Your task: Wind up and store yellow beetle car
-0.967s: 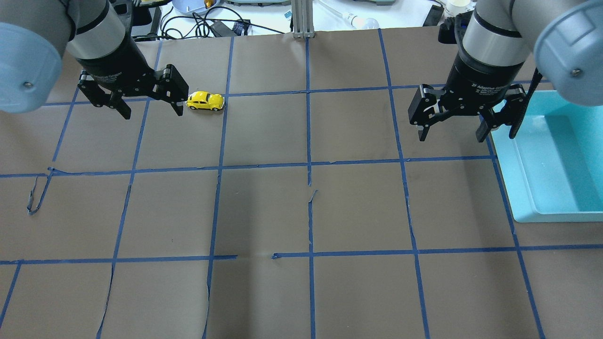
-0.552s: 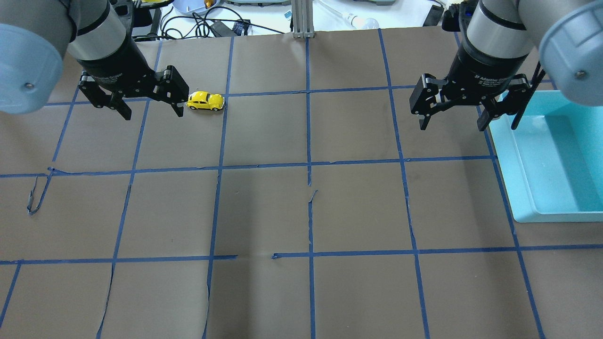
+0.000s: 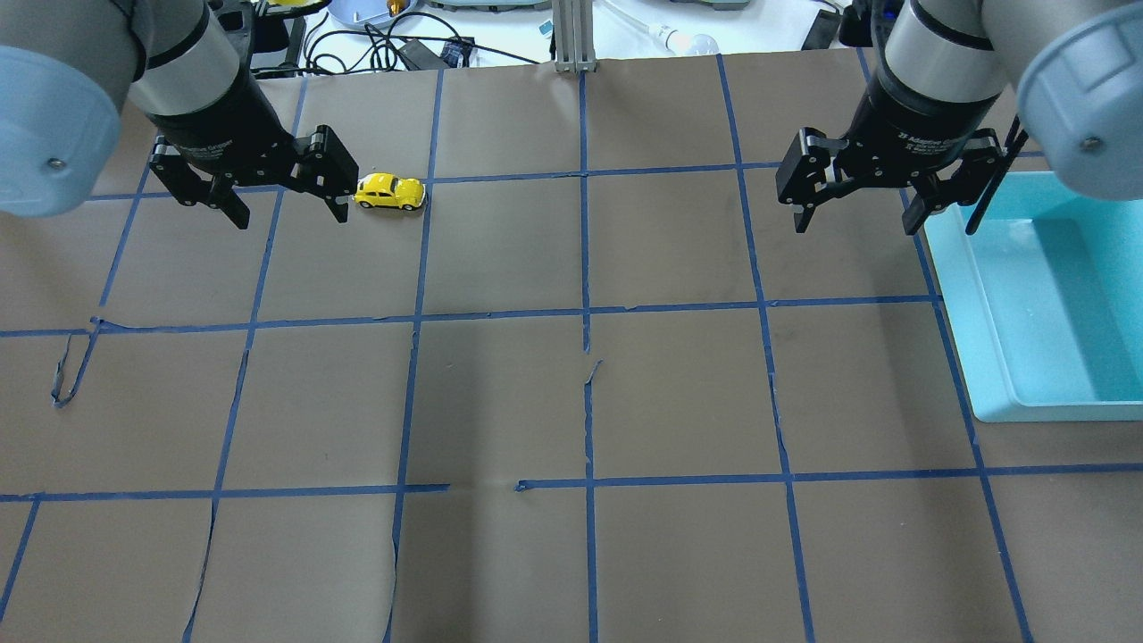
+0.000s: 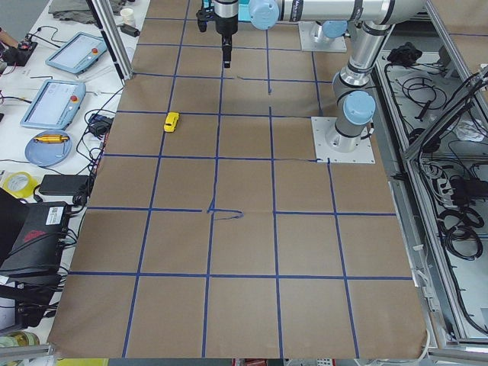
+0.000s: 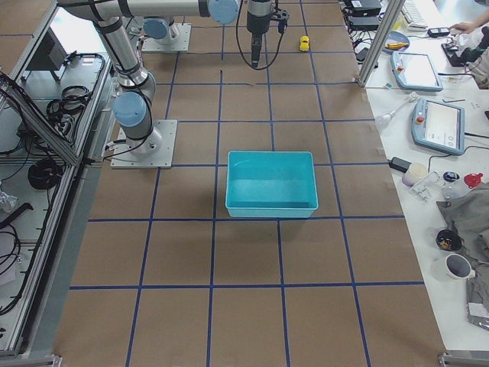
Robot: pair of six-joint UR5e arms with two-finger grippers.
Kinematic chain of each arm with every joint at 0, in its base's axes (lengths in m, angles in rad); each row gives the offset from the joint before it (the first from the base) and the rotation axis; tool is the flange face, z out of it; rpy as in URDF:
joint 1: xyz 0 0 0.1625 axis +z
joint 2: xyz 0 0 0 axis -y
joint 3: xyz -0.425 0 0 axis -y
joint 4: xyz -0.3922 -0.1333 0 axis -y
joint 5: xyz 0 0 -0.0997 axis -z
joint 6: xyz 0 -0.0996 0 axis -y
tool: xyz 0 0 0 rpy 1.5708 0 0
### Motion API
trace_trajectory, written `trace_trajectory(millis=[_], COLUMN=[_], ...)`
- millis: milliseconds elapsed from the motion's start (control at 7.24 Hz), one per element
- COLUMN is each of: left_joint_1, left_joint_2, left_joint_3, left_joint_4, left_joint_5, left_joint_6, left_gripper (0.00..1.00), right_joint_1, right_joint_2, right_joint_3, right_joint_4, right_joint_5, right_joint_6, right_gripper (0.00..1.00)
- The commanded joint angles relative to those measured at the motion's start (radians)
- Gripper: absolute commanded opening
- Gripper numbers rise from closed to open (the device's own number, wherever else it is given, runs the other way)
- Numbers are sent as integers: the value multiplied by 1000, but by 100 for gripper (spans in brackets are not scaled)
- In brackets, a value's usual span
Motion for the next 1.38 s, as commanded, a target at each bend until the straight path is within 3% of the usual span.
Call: trace_trajectory(millis=[0,414,552,829,1105,1243], left_joint_1=[0,6,6,6,21,34], left_joint_2=[0,-35,-66,-113,-159,-185], left_joint_3=[-1,-4,-5,-66,-155,-163], left_joint_4=[0,100,195,238,412,432], left_joint_5=[2,2,-1,2,8,11], left_joint_6=[3,70,221,642,934,1048], left_gripper=[100,100,100,100,100,100], right_joint_1=[1,-2,1,2,4,4], right_joint_2=[2,4,4,4,1,-4], right_joint_3=[6,15,17,17,14,8], right_joint_4=[-24,-49,-49,-49,-49,-49], right_joint_5=[3,-13,-9,2,3,3], right_joint_6=[0,-2,0,2,2,3], right_gripper=[100,100,100,100,100,100])
